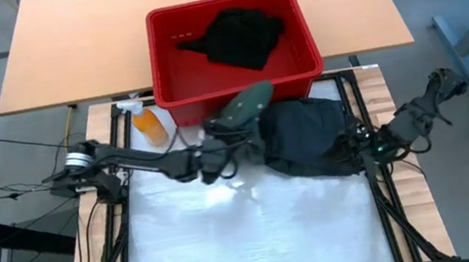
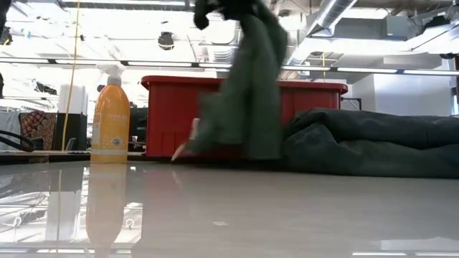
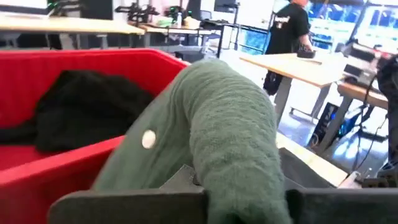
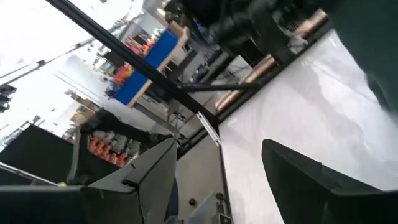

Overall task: Fold laundry
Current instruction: Stack the green shirt on top of the black shorts on the table

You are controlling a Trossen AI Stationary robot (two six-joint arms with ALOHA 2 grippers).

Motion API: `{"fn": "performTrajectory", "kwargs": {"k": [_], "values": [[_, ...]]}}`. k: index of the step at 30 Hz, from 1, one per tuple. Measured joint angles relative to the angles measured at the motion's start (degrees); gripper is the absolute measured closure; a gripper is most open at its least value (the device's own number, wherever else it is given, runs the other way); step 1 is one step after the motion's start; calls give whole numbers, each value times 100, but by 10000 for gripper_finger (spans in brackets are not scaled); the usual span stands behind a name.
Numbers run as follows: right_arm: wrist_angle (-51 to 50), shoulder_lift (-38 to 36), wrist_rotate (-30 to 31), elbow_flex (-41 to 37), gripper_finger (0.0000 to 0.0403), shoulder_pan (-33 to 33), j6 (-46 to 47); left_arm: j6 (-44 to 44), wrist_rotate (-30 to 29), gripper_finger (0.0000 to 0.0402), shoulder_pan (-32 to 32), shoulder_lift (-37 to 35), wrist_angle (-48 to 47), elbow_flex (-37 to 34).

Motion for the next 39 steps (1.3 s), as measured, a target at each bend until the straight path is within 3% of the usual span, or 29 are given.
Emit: {"fn": "performTrajectory", "kwargs": {"k": [8,12,17,20,23,30,33,39], "values": [[179,-394,-7,0,138,0,-437,995,762,397,317,1768,-212,2252],[157,-603,-30,112,138,51,-627,1638,1090,397,383,2771,-333,3788],[150,-736,-39,362,138,262,-1057,1598,1525,397,501,4156,-1402,5844],[96,-812,-42,453,138,410,-1192,1283,1811,397,597,4321,-806,5440],[38,-864,-39,474,138,561,-1259,434,2070,397,707,4325,-970,5119],[-220,-966,54,481,138,584,-1513,-259,4277,389,930,4635,-382,4960],[-416,-958,127,480,138,513,-1508,-260,4859,364,941,4705,-335,4958],[-644,-957,153,479,138,408,-1509,-106,5222,291,953,4677,-485,4958]]}}
